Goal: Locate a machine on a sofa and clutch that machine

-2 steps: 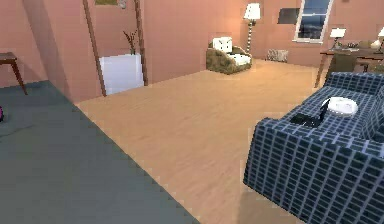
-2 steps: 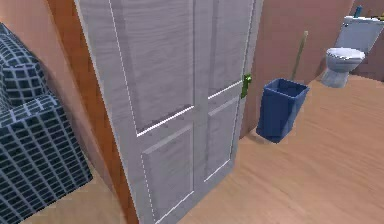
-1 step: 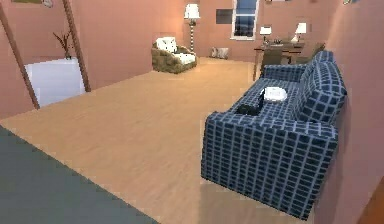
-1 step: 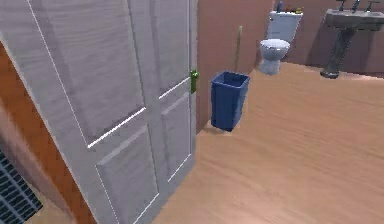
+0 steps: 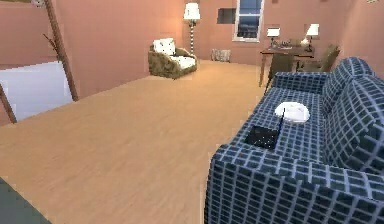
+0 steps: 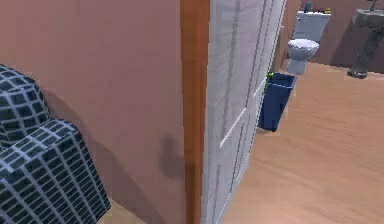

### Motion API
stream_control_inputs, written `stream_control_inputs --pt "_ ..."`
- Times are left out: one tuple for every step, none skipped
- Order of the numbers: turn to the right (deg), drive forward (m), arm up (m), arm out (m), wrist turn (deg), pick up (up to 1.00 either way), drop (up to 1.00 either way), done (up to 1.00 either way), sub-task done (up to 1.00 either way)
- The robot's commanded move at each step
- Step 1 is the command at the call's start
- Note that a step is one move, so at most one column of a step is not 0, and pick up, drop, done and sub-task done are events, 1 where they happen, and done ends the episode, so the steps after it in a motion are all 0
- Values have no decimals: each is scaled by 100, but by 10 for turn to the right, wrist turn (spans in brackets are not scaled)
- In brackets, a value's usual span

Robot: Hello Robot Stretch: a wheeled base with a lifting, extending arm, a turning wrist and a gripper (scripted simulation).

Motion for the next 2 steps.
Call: stream_control_inputs --pt "0 25 0 0 0 0 0 0 0" --pt "-450 0 0 0 0 0 0 0 0"
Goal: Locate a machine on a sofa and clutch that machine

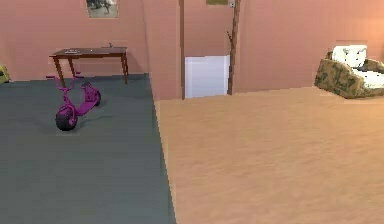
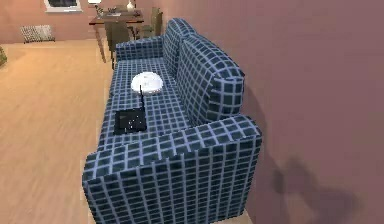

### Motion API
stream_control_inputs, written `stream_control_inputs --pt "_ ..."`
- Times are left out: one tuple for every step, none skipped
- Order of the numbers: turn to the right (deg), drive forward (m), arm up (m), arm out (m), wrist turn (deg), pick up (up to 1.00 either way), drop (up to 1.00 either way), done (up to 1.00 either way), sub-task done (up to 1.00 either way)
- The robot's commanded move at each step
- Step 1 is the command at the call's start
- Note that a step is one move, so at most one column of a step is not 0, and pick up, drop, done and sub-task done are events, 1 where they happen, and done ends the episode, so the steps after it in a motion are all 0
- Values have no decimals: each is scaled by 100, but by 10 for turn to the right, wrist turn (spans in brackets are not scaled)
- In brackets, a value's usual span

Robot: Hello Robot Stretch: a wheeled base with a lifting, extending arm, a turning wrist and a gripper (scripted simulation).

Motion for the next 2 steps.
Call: stream_control_inputs --pt "-150 0 0 0 0 0 0 0 0" --pt "450 0 0 0 0 0 0 0 0"
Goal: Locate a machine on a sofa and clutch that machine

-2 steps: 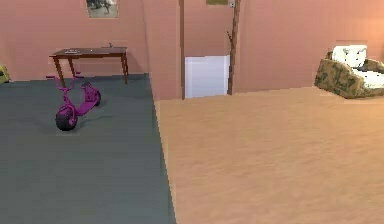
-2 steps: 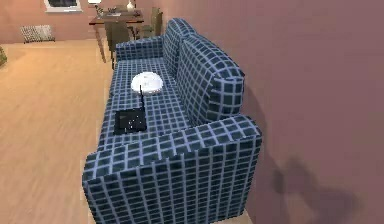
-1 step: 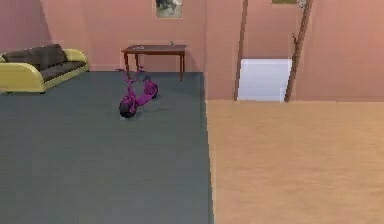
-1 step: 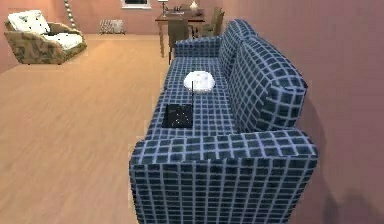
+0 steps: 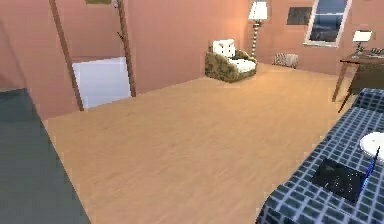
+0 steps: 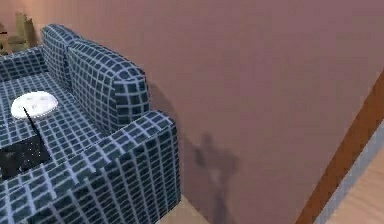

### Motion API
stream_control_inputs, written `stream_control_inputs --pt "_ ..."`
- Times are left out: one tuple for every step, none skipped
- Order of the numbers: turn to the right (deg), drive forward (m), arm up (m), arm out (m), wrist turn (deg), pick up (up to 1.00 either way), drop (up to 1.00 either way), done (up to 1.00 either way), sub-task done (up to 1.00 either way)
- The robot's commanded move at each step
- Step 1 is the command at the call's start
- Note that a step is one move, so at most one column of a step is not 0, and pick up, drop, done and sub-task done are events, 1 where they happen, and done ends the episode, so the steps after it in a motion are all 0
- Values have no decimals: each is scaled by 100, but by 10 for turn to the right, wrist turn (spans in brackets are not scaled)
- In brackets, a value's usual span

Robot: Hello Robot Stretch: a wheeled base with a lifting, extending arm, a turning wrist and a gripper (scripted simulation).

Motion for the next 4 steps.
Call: stream_control_inputs --pt "30 0 0 0 0 0 0 0 0" --pt "0 80 0 0 0 0 0 0 0" --pt "330 0 0 0 0 0 0 0 0" --pt "0 55 0 0 0 0 0 0 0"
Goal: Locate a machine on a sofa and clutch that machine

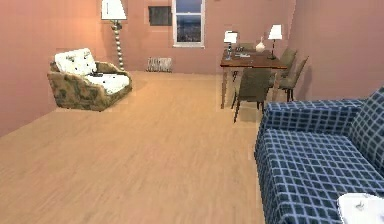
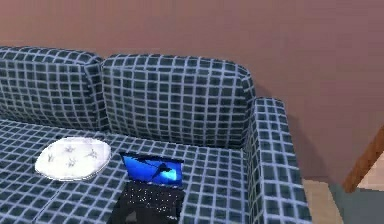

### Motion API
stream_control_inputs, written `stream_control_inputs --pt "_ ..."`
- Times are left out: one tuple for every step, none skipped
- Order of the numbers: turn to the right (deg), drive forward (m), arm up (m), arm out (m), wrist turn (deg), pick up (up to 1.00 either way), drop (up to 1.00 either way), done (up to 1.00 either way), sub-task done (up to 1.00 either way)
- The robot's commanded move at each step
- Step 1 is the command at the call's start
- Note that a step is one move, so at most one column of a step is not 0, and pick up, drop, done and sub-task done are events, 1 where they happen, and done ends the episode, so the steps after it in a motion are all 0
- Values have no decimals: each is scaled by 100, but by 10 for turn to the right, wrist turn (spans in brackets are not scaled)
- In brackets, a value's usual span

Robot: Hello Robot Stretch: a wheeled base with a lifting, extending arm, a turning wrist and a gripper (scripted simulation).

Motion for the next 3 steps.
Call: stream_control_inputs --pt "-120 0 0 0 0 0 0 0 0" --pt "0 0 50 0 0 0 0 0 0" --pt "0 0 10 0 0 0 0 0 0"
